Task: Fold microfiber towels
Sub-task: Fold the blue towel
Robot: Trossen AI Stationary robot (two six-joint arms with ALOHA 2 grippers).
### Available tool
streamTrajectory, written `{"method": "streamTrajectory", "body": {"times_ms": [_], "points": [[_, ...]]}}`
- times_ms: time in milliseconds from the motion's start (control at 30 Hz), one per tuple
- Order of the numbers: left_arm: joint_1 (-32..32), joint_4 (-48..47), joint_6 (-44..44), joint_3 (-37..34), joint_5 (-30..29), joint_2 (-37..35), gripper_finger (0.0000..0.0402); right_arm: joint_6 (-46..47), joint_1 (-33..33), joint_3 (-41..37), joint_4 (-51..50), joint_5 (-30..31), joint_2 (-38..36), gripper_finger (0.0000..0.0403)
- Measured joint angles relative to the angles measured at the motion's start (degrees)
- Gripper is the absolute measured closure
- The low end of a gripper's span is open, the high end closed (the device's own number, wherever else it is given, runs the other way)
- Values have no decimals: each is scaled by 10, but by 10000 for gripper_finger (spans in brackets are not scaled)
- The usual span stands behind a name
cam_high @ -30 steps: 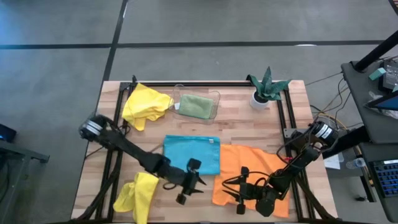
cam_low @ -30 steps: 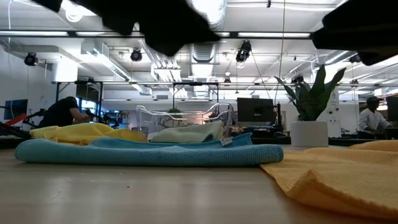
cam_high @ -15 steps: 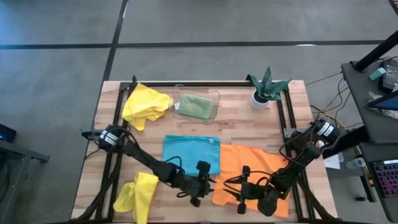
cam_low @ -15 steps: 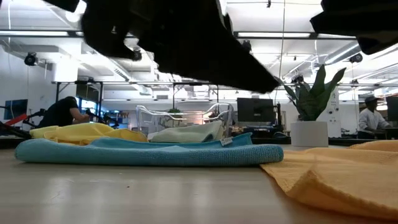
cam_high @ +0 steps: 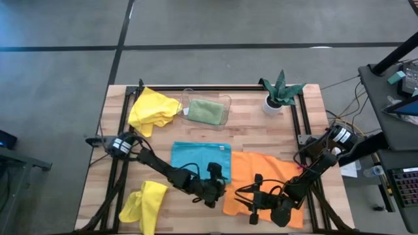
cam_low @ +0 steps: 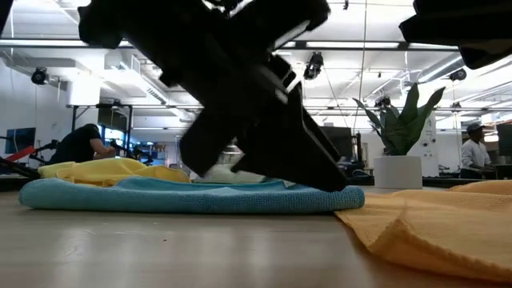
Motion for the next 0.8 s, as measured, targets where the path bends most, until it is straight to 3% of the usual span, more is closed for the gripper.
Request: {"method": "streamTrajectory", "body": {"times_ms": [67, 300, 800], "points": [[2, 0, 0, -2, -20, 1, 155, 0, 0, 0, 0, 0, 0, 268], [4, -46, -14, -4, -11, 4, 155, -2, 0, 0, -3, 0, 0, 268], [17, -40, -32, -21, -1, 3, 155, -1, 0, 0, -5, 0, 0, 268]]}}
